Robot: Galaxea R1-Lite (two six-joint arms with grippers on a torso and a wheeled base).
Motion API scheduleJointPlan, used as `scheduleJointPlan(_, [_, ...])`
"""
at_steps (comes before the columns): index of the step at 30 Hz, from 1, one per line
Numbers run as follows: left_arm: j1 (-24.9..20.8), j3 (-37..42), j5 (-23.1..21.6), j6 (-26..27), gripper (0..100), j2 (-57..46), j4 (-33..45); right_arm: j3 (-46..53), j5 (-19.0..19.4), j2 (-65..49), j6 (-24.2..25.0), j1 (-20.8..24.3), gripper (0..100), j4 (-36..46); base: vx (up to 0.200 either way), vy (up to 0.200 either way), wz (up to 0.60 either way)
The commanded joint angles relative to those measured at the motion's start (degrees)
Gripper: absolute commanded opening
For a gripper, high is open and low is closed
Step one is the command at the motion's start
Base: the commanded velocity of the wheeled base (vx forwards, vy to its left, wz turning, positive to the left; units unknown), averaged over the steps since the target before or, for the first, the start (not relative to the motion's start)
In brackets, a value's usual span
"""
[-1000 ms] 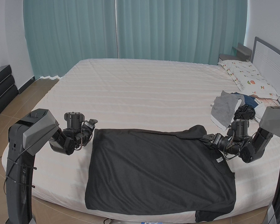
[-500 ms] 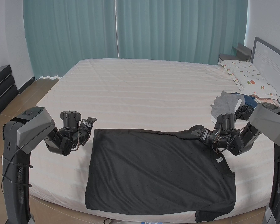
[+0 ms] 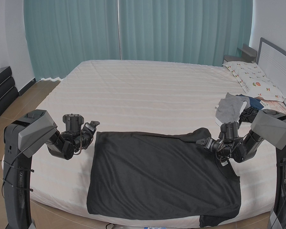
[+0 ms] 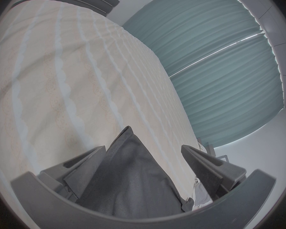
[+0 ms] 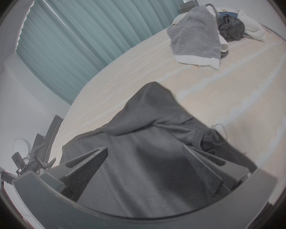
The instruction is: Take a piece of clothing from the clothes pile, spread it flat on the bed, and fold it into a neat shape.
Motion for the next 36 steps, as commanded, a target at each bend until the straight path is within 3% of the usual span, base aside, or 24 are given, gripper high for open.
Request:
scheduleJointPlan(1, [0.01,-0.02,0.01,0.07,100,0.33,-0.01,-2.82,-0.27,2.49,0.01,-2.48,100,0.29,0.0,0.0,0.0])
scheduleJointPlan(10, [0.01,-0.11,0.1,0.07,100,0.41,-0.01,-6.77,-0.53,5.31,0.19,-6.26,100,-0.24,0.0,0.0,0.0])
scheduleJointPlan(20, [0.01,-0.11,0.1,0.07,100,0.41,-0.01,-5.89,0.17,-0.93,3.7,-6.35,100,0.29,0.0,0.0,0.0])
scheduleJointPlan(27, [0.01,-0.11,0.1,0.07,100,0.41,-0.01,-6.33,0.08,-4.1,3.35,-5.65,100,3.8,0.0,0.0,0.0])
scheduleJointPlan(31, [0.01,-0.11,0.19,0.07,100,0.41,-0.01,-6.07,-0.53,-6.29,-0.43,-5.29,100,6.44,0.0,0.0,0.0])
scheduleJointPlan(36, [0.01,-0.2,0.27,0.07,100,0.68,-0.01,-7.3,-0.62,-6.65,-1.04,-5.12,100,9.51,0.0,0.0,0.0])
